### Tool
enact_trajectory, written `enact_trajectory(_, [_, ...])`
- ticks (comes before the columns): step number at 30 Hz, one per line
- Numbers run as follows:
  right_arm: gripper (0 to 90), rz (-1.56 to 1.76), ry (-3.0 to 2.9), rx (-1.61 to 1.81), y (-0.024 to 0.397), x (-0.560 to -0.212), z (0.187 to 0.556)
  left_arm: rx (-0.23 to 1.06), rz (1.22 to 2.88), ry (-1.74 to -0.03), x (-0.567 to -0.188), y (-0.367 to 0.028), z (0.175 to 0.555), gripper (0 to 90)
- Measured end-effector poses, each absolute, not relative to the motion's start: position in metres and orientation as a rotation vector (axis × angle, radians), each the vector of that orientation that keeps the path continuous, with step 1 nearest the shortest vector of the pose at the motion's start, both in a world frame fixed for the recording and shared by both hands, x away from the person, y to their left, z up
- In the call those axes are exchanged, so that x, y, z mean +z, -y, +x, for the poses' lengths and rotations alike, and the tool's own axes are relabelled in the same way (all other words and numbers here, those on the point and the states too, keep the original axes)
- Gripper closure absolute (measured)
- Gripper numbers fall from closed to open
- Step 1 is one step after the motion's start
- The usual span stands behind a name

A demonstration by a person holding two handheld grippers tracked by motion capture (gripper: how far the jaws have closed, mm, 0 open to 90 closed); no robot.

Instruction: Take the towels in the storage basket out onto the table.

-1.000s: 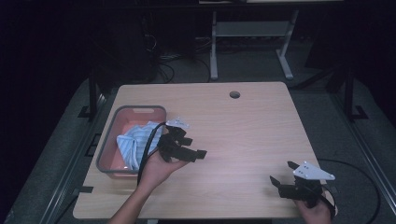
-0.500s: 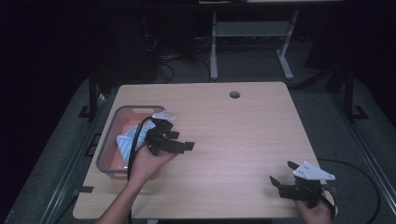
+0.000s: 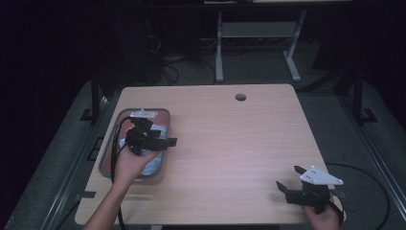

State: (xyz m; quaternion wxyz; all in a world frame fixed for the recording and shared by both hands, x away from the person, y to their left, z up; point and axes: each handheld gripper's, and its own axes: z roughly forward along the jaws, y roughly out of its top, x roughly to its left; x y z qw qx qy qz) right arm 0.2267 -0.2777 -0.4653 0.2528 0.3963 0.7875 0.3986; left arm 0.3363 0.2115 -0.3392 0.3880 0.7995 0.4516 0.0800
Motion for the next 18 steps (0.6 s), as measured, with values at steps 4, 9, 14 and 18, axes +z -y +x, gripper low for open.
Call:
enact_trajectory(4, [14.5, 1.083, -2.145, 1.082, 0.277, -0.466, 0.226, 0.222, 2.001, -1.193, -0.341, -0.228, 0.336, 22.3])
enact_trajectory(9, [14.5, 1.080, -2.147, 1.077, 0.276, -0.466, 0.227, 0.256, 1.981, -1.253, -0.345, -0.244, 0.336, 22.3])
enact_trajectory(14, [14.5, 1.082, -2.145, 1.077, 0.276, -0.466, 0.227, 0.293, 1.972, -1.323, -0.350, -0.259, 0.338, 22.3])
enact_trajectory(18, [14.5, 1.086, -2.146, 1.078, 0.275, -0.466, 0.226, 0.320, 1.993, -1.384, -0.357, -0.265, 0.341, 22.8])
